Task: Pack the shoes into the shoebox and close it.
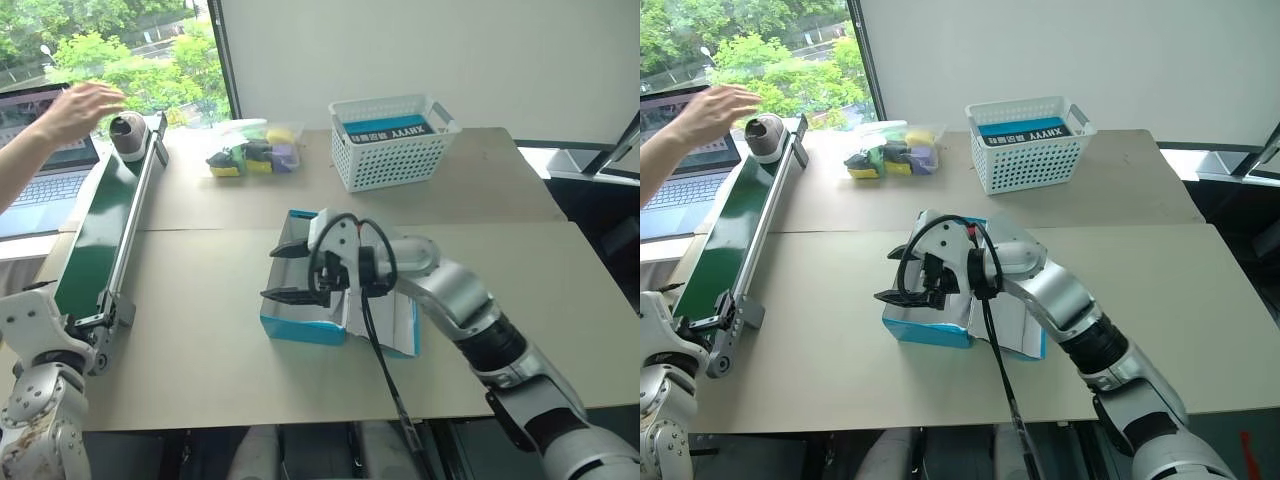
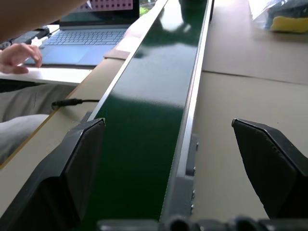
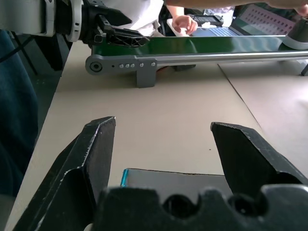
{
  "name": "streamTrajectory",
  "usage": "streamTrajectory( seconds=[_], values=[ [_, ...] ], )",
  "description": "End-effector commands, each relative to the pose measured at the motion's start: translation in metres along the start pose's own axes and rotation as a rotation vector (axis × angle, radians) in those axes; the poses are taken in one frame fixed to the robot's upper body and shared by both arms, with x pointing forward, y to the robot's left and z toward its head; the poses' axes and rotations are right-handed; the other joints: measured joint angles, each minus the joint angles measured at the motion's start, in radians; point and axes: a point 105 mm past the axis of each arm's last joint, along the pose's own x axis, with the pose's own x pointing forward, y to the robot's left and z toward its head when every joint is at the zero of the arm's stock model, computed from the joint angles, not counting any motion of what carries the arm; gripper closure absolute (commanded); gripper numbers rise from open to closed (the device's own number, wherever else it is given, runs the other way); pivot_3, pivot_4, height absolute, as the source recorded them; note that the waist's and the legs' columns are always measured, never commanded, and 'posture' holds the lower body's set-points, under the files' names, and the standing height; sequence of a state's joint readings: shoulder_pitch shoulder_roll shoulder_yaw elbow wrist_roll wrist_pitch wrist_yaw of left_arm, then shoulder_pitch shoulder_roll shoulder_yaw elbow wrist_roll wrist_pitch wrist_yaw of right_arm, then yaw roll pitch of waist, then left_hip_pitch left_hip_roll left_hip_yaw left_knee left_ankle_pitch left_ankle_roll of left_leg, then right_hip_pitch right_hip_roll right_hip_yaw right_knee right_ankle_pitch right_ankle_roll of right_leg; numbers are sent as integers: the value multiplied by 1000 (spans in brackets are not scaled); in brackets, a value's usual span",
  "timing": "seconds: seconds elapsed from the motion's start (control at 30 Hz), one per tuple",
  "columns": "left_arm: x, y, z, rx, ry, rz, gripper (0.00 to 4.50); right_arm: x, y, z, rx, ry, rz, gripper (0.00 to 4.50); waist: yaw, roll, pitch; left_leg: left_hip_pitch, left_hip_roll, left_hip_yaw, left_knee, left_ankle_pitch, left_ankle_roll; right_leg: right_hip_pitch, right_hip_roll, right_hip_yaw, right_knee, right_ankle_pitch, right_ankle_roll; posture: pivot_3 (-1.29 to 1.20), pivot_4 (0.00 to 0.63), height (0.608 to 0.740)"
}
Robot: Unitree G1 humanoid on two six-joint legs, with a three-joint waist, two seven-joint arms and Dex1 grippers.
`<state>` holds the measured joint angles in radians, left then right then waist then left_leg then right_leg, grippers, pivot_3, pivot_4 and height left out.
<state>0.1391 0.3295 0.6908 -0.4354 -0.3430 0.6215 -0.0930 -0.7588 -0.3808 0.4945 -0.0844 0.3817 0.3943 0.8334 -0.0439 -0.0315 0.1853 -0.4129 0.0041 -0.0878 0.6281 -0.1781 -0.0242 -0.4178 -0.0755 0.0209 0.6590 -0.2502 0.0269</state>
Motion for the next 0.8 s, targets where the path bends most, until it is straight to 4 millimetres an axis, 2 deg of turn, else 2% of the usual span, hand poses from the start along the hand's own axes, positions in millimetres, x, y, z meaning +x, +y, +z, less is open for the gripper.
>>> streamTrajectory(
  seconds=[0.03,0.1,0.3,0.4,0.8],
  values=[
    [-3,20,11,32,-39,54,0,12,-3,6,-58,-49,-7,744,1,-1,-1,0,0,0,0,0,0,0,0,0,0,1,-2,0,150,731],
    [-4,20,12,40,-42,46,0,18,1,6,-31,-58,9,39,1,-1,0,0,0,0,0,0,0,-1,0,0,0,2,-3,0,150,731],
    [-5,19,6,76,-24,36,0,24,4,5,-9,-84,14,39,4,-1,-1,-1,0,0,-1,-1,-2,-1,0,0,0,2,-3,0,150,731],
    [-4,15,1,56,-6,19,0,28,-1,3,13,-72,-21,39,4,-1,-1,-1,0,0,-1,-1,-2,-1,0,0,0,2,-3,0,150,731],
    [1,11,-2,73,10,4,0,32,2,-4,65,-46,-41,39,1,-1,-1,0,0,0,-1,-1,-2,-2,0,1,2,2,-3,0,150,731]
  ],
)
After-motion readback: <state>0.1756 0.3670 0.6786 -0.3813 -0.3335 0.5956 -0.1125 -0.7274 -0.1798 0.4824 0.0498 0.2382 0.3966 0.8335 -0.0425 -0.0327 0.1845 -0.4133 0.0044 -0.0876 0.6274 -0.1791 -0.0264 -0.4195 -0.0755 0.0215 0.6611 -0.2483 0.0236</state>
